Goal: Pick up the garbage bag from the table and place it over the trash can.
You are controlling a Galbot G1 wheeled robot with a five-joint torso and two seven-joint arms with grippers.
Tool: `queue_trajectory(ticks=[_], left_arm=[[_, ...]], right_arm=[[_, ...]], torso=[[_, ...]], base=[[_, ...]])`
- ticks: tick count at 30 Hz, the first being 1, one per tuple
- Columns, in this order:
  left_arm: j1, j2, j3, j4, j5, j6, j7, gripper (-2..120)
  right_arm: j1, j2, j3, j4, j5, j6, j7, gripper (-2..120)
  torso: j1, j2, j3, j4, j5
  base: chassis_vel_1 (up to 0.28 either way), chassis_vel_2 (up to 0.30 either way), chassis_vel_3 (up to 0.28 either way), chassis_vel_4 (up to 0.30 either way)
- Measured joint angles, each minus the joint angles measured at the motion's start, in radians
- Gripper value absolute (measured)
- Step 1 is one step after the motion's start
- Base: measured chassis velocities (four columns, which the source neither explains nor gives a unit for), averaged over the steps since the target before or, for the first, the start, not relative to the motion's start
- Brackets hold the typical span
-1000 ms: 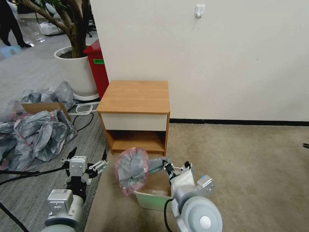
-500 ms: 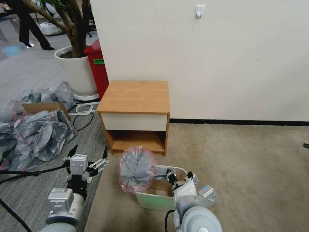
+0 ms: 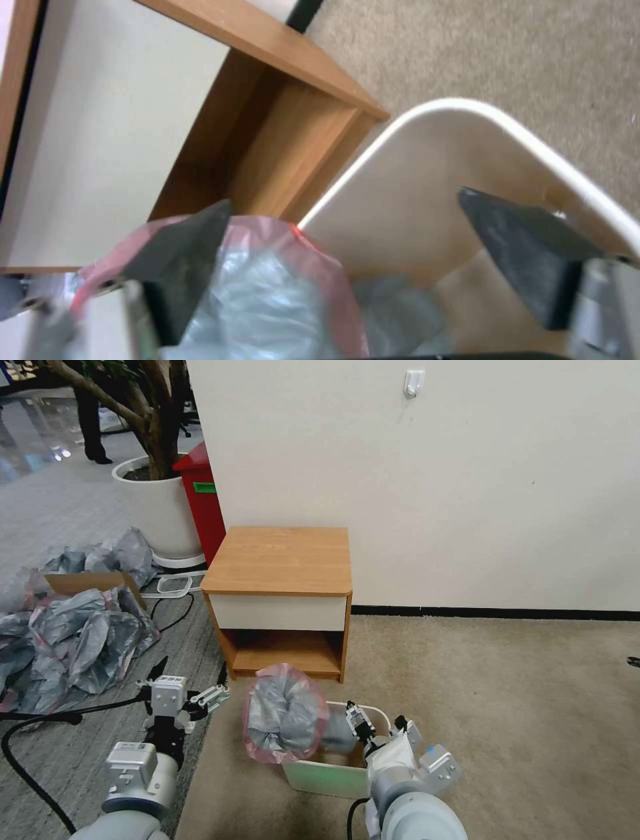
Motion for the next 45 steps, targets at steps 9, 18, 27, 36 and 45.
queue_trajectory(ticks=[9,18,27,36,45], left_arm=[[-0.02,0.036,0.077,0.029,0.022,-0.001,-0.002,100],[-0.068,0.105,0.212,0.038,0.028,-0.001,0.024,100],[-0.146,0.163,0.396,0.084,-0.022,0.032,0.065,100],[-0.245,0.135,0.483,0.227,-0.026,0.077,0.008,100],[-0.25,0.11,0.444,0.239,-0.002,0.11,-0.057,100]], right_arm=[[-0.021,-0.012,0.036,-0.006,-0.113,0.005,-0.082,100],[-0.032,-0.026,0.091,-0.026,-0.147,0.01,-0.155,100],[-0.046,-0.034,0.141,-0.038,-0.158,0.022,-0.194,100],[-0.053,-0.032,0.16,-0.041,-0.161,0.039,-0.2,100],[-0.051,-0.029,0.171,-0.073,-0.162,0.051,-0.214,100]], torso=[[0.0,0.0,0.0,-0.0001,0.0001],[0.0,0.0,0.0,0.0,0.0],[0.0,0.0,0.0,0.0,0.0001],[0.0,0.0,0.0,-0.0001,0.0],[0.0,0.0,0.0,0.0,0.0]], base=[[0.0,0.0,0.0,0.0],[0.0,0.0,0.0,0.0],[0.0,0.0,0.0,0.0],[0.0,0.0,0.0,0.0],[0.0,0.0,0.0,0.0]])
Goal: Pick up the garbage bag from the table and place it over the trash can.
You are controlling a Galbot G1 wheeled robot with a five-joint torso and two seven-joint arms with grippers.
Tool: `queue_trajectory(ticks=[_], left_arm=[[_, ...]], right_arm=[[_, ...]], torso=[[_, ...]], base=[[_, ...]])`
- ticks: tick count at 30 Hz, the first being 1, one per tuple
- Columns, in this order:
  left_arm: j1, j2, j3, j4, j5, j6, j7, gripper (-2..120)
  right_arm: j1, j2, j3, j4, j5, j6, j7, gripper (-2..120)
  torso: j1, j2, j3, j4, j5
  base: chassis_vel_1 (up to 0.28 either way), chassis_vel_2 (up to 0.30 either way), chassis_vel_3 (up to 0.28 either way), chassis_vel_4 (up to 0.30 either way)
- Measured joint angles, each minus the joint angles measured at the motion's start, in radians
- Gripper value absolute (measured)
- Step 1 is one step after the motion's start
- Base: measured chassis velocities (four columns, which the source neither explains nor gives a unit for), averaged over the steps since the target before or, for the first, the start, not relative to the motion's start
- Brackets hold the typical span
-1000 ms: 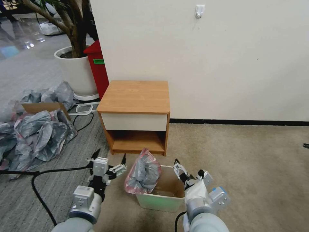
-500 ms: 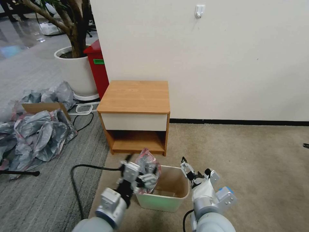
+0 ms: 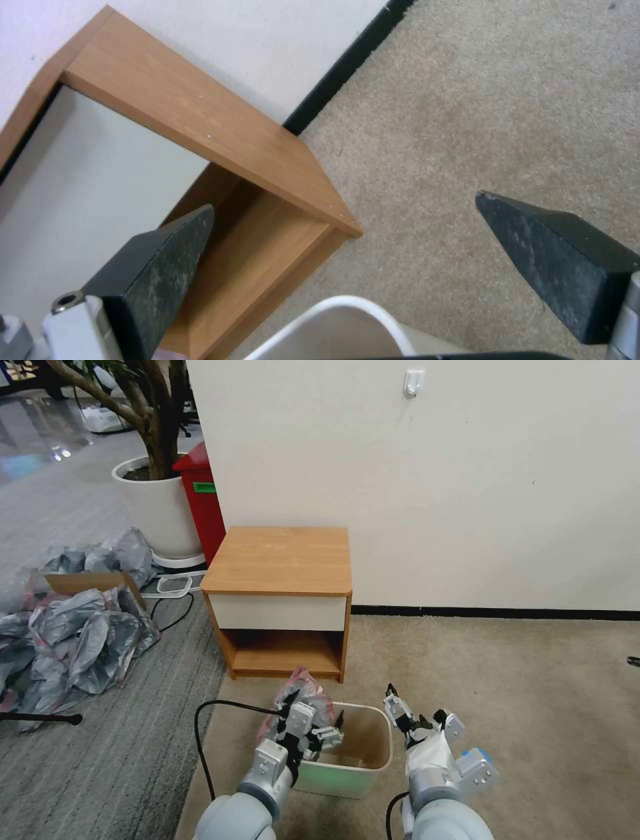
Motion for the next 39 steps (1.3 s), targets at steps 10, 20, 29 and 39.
queue_trajectory(ticks=[10,20,29,39], left_arm=[[0.041,-0.012,-0.063,0.006,0.006,0.053,-0.07,97],[0.074,-0.035,-0.101,0.009,0.006,0.054,-0.106,94],[0.091,-0.024,-0.115,-0.029,0.007,-0.036,-0.023,100],[0.072,-0.019,-0.131,0.001,-0.009,-0.026,-0.051,98]], right_arm=[[-0.004,0.0,-0.003,-0.025,-0.02,0.016,-0.019,100],[-0.028,0.0,0.015,-0.037,-0.04,0.028,-0.056,100],[-0.031,0.007,0.001,-0.06,-0.063,0.042,-0.074,100],[-0.032,0.01,0.0,-0.085,-0.078,0.047,-0.084,100]], torso=[[0.0,0.0,0.0,0.0001,-0.0001],[0.0,0.0,0.0,0.0,-0.0002],[0.0,0.0,0.0,0.0,-0.0001],[0.0,0.0,0.0,0.0,-0.0001]], base=[[0.0,0.0,0.0,0.0],[0.0,0.0,0.0,0.0],[0.0,0.0,0.0,0.0],[0.0,0.0,0.0,0.0]])
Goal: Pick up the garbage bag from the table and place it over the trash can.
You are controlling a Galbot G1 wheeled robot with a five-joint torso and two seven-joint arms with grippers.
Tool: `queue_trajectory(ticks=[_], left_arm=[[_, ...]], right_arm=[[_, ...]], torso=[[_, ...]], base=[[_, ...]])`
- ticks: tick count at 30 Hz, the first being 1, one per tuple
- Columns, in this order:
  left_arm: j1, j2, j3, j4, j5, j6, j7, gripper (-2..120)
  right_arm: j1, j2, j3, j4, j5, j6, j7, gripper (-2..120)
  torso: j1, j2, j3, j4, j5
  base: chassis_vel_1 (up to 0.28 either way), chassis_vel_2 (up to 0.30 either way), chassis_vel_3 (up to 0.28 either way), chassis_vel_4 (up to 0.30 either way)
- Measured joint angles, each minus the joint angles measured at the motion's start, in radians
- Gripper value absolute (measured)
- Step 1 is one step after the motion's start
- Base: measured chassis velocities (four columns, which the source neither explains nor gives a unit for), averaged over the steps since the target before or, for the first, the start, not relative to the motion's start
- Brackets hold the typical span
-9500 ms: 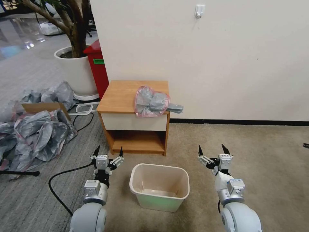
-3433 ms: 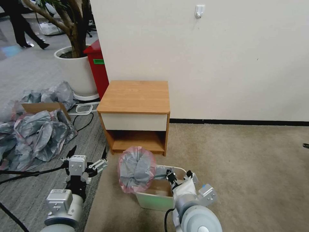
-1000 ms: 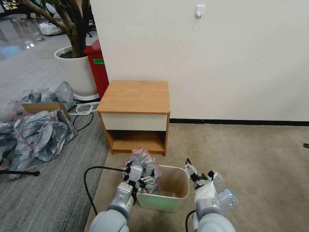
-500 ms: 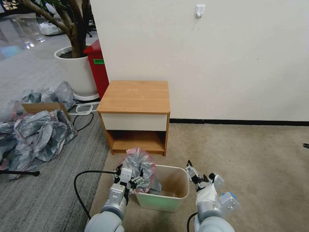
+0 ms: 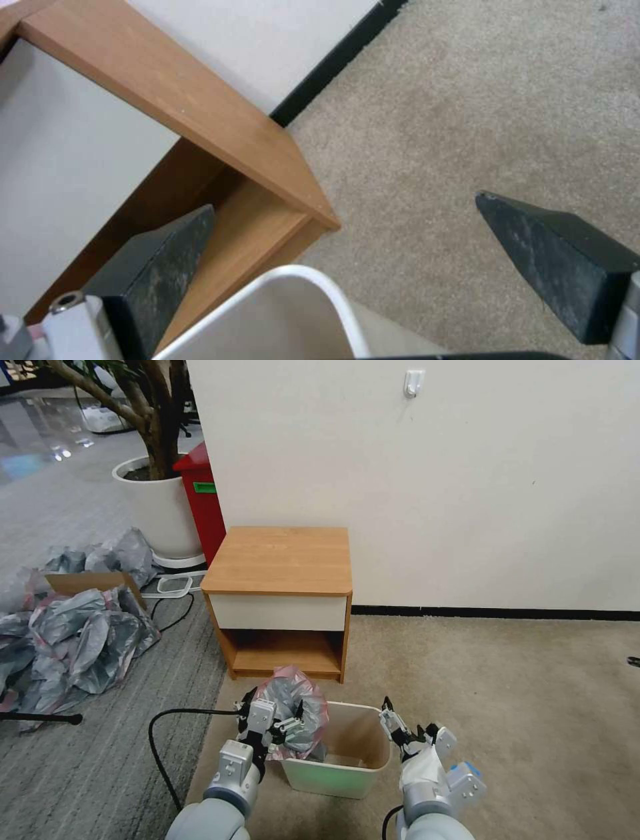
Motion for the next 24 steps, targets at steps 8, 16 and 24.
queue_trajectory(ticks=[8,16,24], left_arm=[[0.002,-0.017,0.005,0.009,-0.013,0.011,-0.023,73],[0.007,-0.028,0.003,0.03,-0.008,0.012,-0.025,62],[0.017,-0.042,0.012,0.067,0.008,0.01,-0.025,61]], right_arm=[[-0.006,-0.003,0.002,0.001,0.0,-0.017,-0.002,100],[-0.004,-0.005,0.003,-0.008,0.001,-0.019,-0.003,100],[-0.001,-0.006,0.013,-0.017,0.003,-0.015,-0.001,100]], torso=[[0.0,0.0,0.0,0.0,0.0],[0.0,0.0,0.0,0.0,0.0001],[0.0,0.0,0.0,0.0,0.0001]], base=[[0.0,0.0,0.0,0.0],[0.0,0.0,0.0,0.0],[0.0,0.0,0.0,0.0]])
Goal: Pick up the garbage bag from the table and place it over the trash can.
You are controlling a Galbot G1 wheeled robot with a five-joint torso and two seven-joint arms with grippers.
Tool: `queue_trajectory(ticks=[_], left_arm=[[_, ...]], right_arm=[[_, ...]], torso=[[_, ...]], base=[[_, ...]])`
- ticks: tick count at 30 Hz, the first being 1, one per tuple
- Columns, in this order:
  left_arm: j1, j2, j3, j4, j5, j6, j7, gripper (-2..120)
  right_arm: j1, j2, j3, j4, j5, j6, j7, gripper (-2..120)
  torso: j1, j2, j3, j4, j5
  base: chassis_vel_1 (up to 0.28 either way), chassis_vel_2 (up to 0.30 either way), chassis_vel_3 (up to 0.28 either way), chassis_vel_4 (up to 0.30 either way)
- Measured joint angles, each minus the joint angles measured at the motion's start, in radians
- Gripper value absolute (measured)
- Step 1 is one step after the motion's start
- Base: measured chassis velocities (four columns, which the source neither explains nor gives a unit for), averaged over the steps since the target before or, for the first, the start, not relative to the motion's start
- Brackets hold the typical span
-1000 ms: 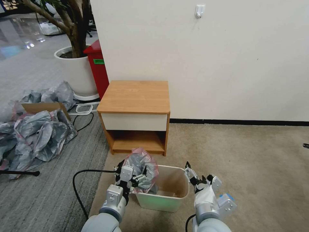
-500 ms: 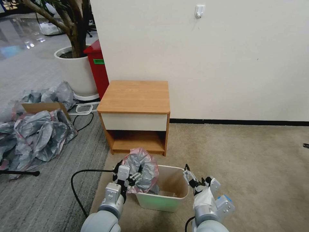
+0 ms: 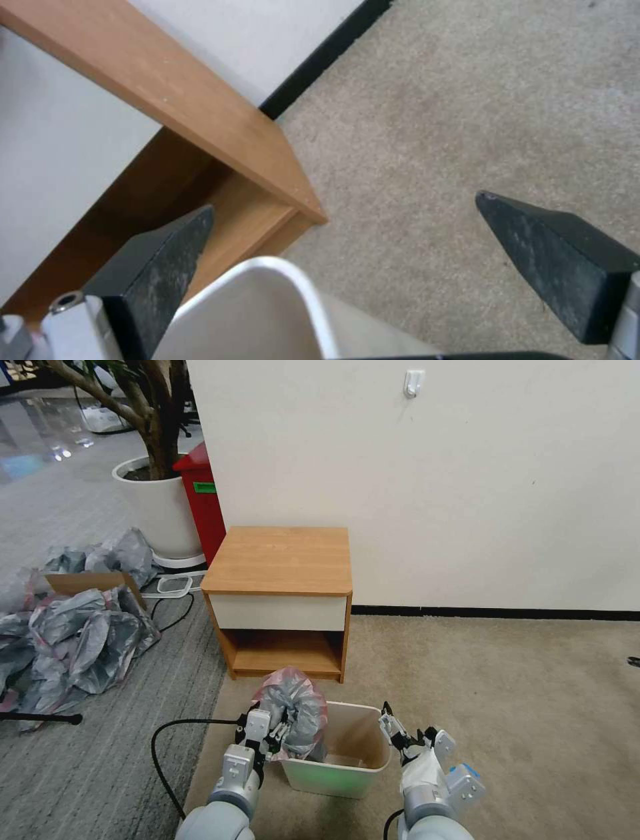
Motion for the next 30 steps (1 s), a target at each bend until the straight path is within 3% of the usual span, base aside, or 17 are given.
queue_trajectory(ticks=[15,23,26,27,30], left_arm=[[0.015,-0.016,0.022,0.022,0.0,0.01,-0.005,48],[0.005,-0.021,0.028,0.039,-0.018,0.015,-0.022,27],[0.004,-0.022,0.031,0.041,-0.024,0.015,-0.024,15],[0.004,-0.022,0.031,0.041,-0.024,0.015,-0.024,15],[0.006,-0.021,0.033,0.035,-0.028,0.009,-0.024,11]], right_arm=[[0.0,0.001,0.014,-0.014,0.002,0.008,0.0,100],[-0.008,-0.006,0.014,0.007,-0.001,-0.02,-0.044,100],[-0.026,-0.018,0.035,0.014,-0.057,-0.067,-0.179,100],[-0.026,-0.018,0.035,0.014,-0.057,-0.067,-0.179,100],[-0.051,-0.034,0.092,0.011,-0.259,-0.097,-0.494,100]], torso=[[0.0,0.0,0.0,0.0,0.0],[0.0,0.0,0.0,0.0,0.0001],[0.0,0.0,0.0,0.0,0.0001],[0.0,0.0,0.0,0.0,0.0001],[0.0,0.0,0.0,0.0,0.0]], base=[[0.0,0.0,0.0,0.0],[0.0,0.0,0.0,0.0],[0.0,0.0,0.0,0.0],[0.0,0.0,0.0,0.0],[0.0,0.0,0.0,0.0]])
